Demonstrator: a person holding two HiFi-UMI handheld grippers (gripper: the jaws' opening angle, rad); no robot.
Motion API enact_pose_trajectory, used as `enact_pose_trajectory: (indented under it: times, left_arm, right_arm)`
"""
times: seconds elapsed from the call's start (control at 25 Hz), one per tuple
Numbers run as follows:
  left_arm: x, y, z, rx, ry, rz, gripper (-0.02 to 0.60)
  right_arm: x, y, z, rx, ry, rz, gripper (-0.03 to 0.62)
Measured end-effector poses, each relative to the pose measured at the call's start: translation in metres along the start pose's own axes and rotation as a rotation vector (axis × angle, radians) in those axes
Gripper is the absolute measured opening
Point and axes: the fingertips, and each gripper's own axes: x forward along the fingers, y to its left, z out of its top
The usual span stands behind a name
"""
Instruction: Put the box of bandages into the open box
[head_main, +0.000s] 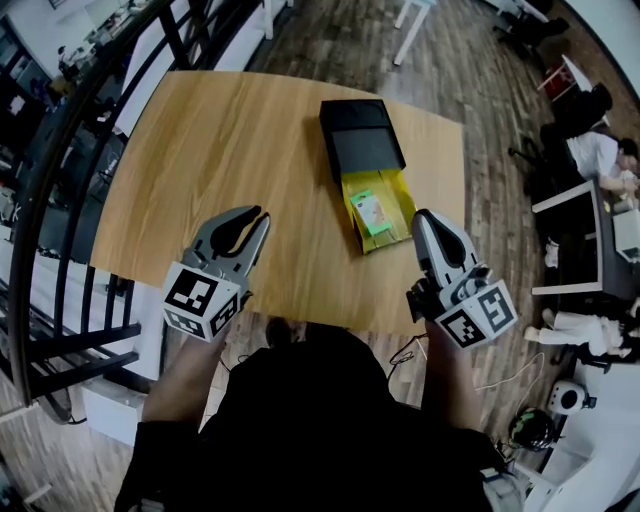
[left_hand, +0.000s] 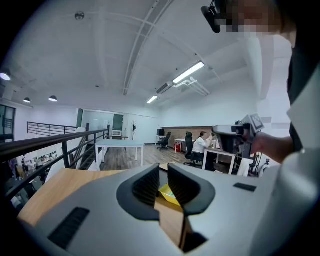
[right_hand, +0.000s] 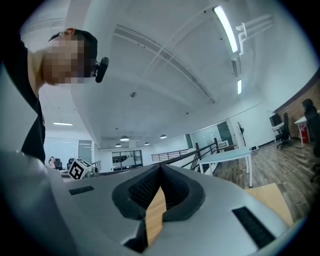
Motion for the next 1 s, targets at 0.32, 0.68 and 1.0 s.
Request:
enact_pose_trajectory:
  times: [0.32,0.68,1.0]
  left_arm:
    - [-0.051,-0.007,0.001,0.022,-0.03,-0.013,0.037]
    - [-0.054,-0.014,-0.003,0.007,-0.067,0.005,0.026]
    - [-0.02,-0.038,-0.003,0.063,-0.045,-0.056,0.015]
  right_arm:
    - [-0.027,0.039,-0.002,-0.085,0.015,-0.045,0.035]
    - [-0.049,0.038,-0.002,-0.067,-0.002,-0.025,0.035]
    - [-0.04,0.019,-0.004,-0.063,0.005,0.018,0.035]
